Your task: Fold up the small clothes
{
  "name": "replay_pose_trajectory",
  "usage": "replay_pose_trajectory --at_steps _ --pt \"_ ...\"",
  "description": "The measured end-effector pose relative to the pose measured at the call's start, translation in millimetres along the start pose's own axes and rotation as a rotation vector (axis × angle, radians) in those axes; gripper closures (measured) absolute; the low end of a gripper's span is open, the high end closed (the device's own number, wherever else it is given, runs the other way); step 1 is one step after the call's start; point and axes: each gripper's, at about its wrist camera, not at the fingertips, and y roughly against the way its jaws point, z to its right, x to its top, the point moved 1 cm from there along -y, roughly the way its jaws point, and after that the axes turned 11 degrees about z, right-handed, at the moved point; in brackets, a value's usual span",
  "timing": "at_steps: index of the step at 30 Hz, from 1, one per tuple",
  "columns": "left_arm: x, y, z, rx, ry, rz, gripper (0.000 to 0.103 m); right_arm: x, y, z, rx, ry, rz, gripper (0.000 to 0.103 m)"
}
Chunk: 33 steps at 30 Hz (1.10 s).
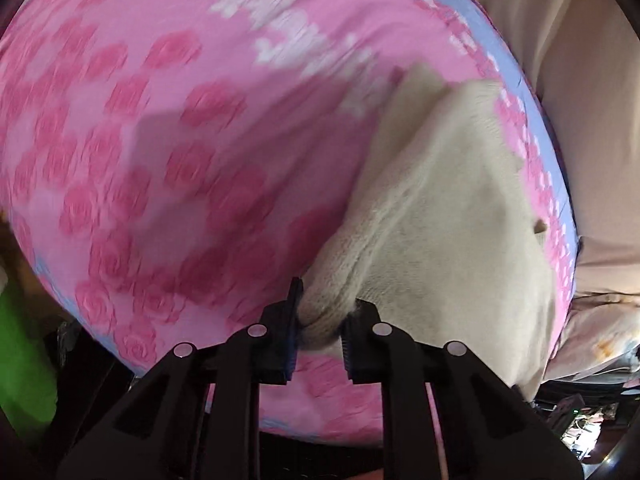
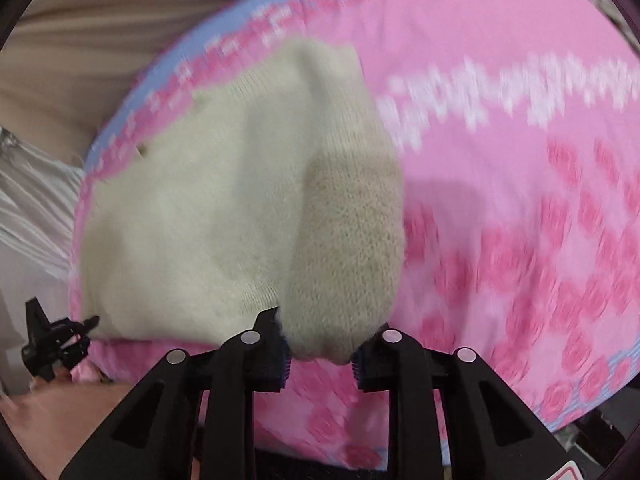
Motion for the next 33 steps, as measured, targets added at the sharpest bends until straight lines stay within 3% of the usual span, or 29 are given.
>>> replay_pose_trajectory --at_steps 3,4,7,9,11,12,16,18,19,20,23,25,27,29,30,33 --pt "6.0 12.4 7.8 0.001 -0.028 0.047 0.08 5.4 13.0 5.3 0.0 -0.036 0.036 0.064" --pt "12.7 24.2 15.5 -0.009 -0.049 0.083 0.08 15.6 25.9 2.1 -0.021 -0.011 0.085 0.061" --pt "36.0 46.9 38.6 -0.012 -0.094 0.185 0.055 46.5 50.3 -0.3 -0.022 0.023 0.205 0.048" --pt "50.5 48.8 54.0 -0.033 -0.102 0.222 0.055 68.5 49.6 0.1 0.005 -0.005 0.234 0.047" --pt "61.1 38.1 76.6 -0.054 -0.113 0.225 0.055 92.5 43.8 -9.5 0.028 0.006 0.263 0.057" --pt "64.3 29.4 91.9 -0.063 -0.14 0.231 0.054 103.6 40.2 -15.8 0.031 0.025 0.277 0.057" --pt "71.7 -11.8 119.2 0.045 -0.244 0.245 0.052 137.2 -3.4 -27.4 -0.014 0.057 0.249 0.05" --pt "76.0 -38.3 118.9 0.099 -0.255 0.22 0.063 137.8 -28.6 -30.8 -0.028 0.054 0.215 0.052" --pt "77.4 -45.2 114.3 0.109 -0.255 0.199 0.089 139.7 -35.1 -32.6 -0.022 0.066 0.2 0.071" --pt "79.8 -52.3 111.2 0.096 -0.244 0.168 0.097 141.3 -36.0 -35.4 -0.012 0.075 0.194 0.097" --pt "87.4 -24.5 109.4 0.029 -0.225 0.246 0.097 149.7 0.2 -44.0 0.074 0.062 0.293 0.097" --pt "89.7 -11.5 112.8 0.027 -0.25 0.283 0.097 155.1 17.8 -44.7 0.091 0.053 0.346 0.098" --pt "93.7 -19.0 110.1 0.055 -0.243 0.27 0.097 159.5 5.2 -36.9 0.058 0.064 0.323 0.098" --pt "94.4 -41.1 104.6 0.12 -0.243 0.245 0.097 158.0 -36.8 -23.9 -0.038 0.091 0.191 0.093" --pt "93.3 -54.5 101.1 0.15 -0.244 0.216 0.096 155.9 -44.6 -20.2 -0.045 0.083 0.172 0.095" --pt "87.7 -46.5 107.1 0.129 -0.265 0.232 0.094 154.4 -8.8 -33.3 0.019 0.057 0.285 0.09"
